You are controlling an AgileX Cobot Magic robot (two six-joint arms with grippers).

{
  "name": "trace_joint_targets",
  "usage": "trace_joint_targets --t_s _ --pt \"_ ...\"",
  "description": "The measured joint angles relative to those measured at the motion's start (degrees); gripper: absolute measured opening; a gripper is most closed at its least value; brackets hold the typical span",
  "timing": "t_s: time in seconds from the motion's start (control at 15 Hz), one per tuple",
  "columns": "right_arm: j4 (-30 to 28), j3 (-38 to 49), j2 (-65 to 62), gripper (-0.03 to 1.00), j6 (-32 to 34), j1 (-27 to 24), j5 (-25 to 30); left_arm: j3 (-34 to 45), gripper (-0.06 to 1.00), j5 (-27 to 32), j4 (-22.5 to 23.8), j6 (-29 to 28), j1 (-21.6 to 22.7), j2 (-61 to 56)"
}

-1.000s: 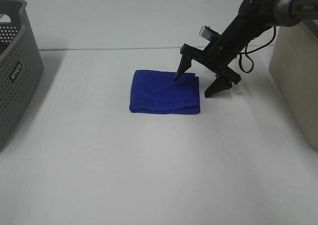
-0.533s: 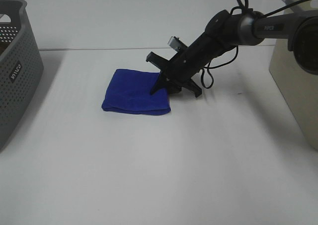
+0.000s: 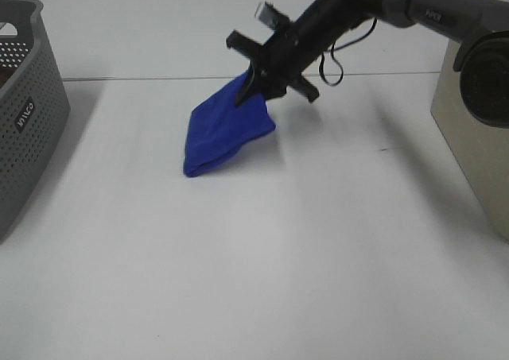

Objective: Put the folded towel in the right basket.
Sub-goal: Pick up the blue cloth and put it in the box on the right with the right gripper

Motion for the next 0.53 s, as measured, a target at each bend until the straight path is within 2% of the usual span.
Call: trace_joint_targets --t_s 0.2,0.33,0.53 --pt "-3.44 -13.64 -2.98 0.1 3.5 -2.46 1.03 0.0 0.99 0.0 0.0 0.0 0.0 0.0" --pt "-5.27 -14.67 -8.94 0.1 3.67 -5.39 1.55 0.0 0.99 0.0 0.0 0.0 0.0 0.0" --pt "-12.78 -14.9 -18.62 0.1 3.67 -12.89 2.01 0.0 0.99 0.0 0.0 0.0 0.0 0.0"
